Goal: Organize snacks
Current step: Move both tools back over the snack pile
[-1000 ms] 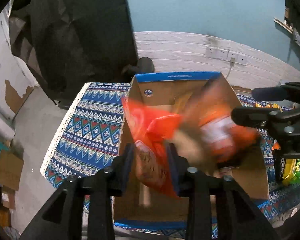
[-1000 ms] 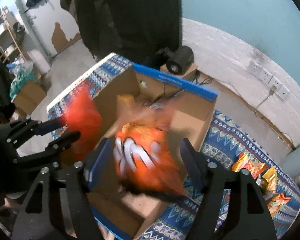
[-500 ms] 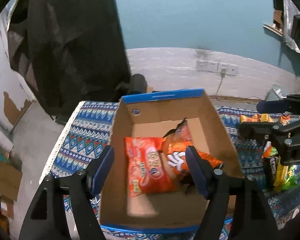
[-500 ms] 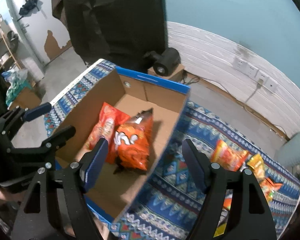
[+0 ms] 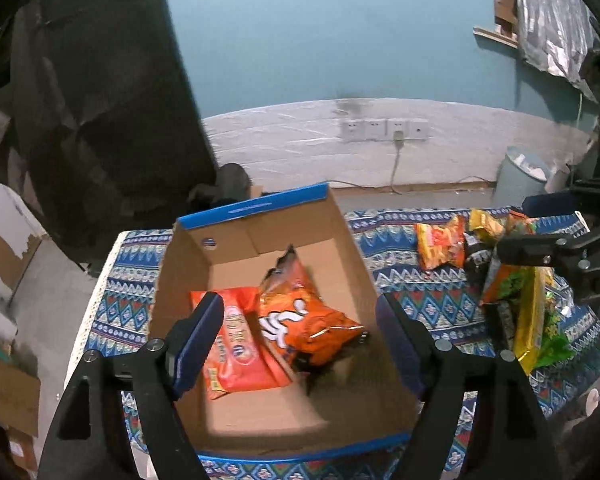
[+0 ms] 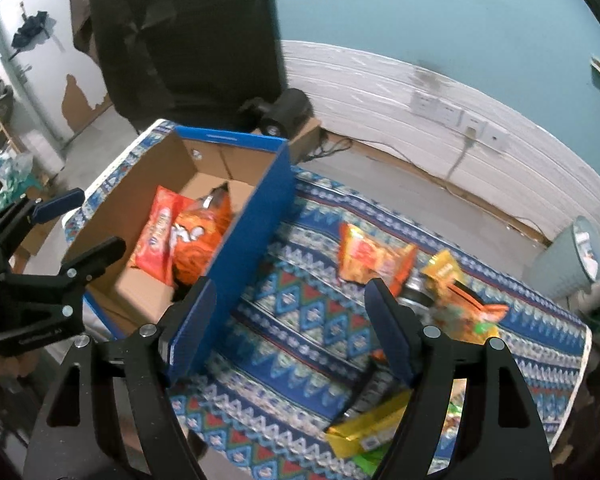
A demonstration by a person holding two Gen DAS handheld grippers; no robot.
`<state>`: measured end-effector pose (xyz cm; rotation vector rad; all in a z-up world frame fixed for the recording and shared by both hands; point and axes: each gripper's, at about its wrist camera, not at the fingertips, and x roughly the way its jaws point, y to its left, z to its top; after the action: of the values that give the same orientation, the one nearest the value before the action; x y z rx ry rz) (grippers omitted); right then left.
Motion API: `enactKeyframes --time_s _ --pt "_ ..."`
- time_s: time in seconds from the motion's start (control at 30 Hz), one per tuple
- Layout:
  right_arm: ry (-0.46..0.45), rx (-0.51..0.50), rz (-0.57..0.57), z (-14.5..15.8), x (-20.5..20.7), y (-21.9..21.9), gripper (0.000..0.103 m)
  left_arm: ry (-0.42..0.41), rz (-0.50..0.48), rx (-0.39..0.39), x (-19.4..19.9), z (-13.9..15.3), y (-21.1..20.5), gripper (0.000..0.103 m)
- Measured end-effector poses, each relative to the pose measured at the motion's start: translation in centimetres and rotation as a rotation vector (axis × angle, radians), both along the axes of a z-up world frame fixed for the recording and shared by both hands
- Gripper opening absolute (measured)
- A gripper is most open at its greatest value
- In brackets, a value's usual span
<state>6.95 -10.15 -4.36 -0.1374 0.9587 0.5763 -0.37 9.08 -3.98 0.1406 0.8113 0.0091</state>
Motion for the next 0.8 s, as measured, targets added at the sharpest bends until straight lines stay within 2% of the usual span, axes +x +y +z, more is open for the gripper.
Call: enactKeyframes --time_s 0.27,0.63,0.8 --pt "0.011 -0.008 -0.064 -0.7 -0.5 -4.6 0.077 0.009 -0.051 0.003 0.0 0.1 -3.2 0.080" --pt "0.055 -0.031 -0.184 -3.1 -0.9 -11.2 0.077 0.079 -0.150 0.014 0.3 -1.4 -8.3 0.080" --pt "0.096 -0.039 -0.233 -5.1 -1.3 -13.8 0.077 0.137 -0.196 0.009 0.5 -2.7 -10.9 0.080"
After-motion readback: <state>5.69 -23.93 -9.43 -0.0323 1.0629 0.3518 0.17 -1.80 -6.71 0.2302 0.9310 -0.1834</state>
